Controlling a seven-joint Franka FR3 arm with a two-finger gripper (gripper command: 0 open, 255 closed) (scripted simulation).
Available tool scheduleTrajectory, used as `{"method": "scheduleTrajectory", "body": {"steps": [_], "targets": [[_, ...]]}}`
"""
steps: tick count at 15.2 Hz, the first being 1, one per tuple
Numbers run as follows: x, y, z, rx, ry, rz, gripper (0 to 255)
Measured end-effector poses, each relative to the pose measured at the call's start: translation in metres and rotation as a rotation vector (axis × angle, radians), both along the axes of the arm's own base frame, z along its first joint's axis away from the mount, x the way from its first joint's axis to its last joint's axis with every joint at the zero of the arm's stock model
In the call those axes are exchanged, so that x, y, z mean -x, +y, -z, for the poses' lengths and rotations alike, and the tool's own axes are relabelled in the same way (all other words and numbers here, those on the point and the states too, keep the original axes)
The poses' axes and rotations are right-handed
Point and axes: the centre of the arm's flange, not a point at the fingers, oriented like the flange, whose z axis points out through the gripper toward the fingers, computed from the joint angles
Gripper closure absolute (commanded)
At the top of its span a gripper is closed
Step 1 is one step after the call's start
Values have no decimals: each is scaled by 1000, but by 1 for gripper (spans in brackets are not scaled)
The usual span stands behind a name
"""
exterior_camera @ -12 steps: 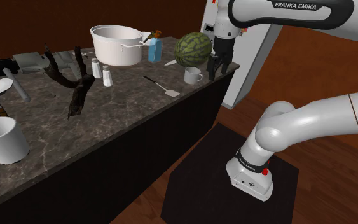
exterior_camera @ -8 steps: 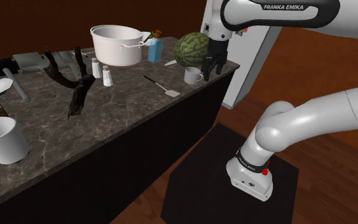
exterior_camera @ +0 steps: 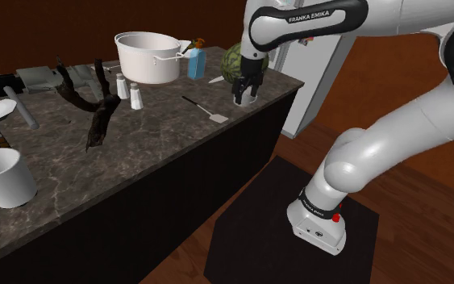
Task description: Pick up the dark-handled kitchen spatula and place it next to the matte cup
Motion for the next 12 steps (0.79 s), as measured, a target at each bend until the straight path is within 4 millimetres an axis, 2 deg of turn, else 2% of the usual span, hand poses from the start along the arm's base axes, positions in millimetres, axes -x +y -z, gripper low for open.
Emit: {"method": "scheduleTrajectory", "body": {"steps": [12], "targets": [[-129,-16,66,-28,-76,-20,0]]}}
